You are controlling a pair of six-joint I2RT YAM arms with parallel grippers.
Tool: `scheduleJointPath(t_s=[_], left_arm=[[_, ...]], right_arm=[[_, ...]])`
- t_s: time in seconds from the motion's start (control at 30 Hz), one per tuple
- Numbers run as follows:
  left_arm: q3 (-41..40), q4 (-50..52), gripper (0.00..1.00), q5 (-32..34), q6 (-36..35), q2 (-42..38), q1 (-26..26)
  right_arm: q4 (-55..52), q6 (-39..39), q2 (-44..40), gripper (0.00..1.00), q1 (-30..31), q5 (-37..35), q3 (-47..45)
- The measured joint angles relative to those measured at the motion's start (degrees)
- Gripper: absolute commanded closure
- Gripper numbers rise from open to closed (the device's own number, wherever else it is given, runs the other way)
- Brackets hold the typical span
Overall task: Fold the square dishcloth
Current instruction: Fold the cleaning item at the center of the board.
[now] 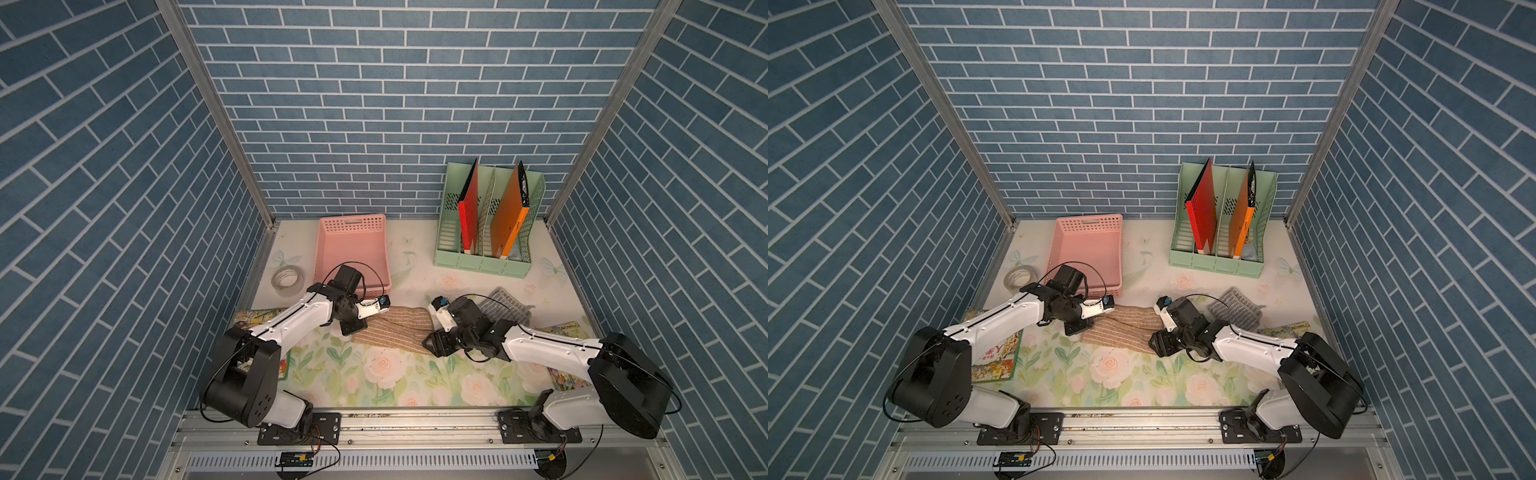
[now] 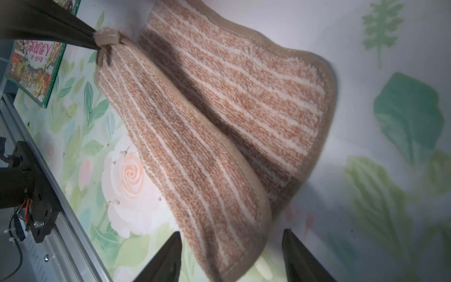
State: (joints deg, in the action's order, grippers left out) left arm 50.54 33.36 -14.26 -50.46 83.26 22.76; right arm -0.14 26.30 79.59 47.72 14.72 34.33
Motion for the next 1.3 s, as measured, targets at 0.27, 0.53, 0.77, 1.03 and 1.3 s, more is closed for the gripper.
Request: scheduleJointPath(t_s=[0.27, 0.53, 0.77, 1.03, 1.3], left_arm=[[0.0, 0.2, 1.00, -0.2, -0.2, -2.2, 0.0], [-0.8, 0.6, 1.00, 0.1, -0.2, -2.9, 0.0], [-3.6, 4.1, 1.00, 0.2, -1.2, -8.9, 0.0], [-4.9, -0.6, 1.00, 2.8, 0.6, -5.8, 0.1], [-3.6, -7.9, 1.00, 5.9, 4.2, 0.9, 0.1]], right_arm=[[7.7, 5.3, 0.3, 0.69, -1.2, 2.1, -3.2], [9.2, 6.7, -0.1, 1.00, -1.2, 3.4, -3.2], [4.0, 6.2, -12.2, 1.00, -1.2, 2.0, -3.3], [-1.6, 2.1, -1.3, 1.00, -1.2, -1.0, 5.0], [-2.5, -1.6, 7.0, 1.00, -1.2, -5.8, 10.7]])
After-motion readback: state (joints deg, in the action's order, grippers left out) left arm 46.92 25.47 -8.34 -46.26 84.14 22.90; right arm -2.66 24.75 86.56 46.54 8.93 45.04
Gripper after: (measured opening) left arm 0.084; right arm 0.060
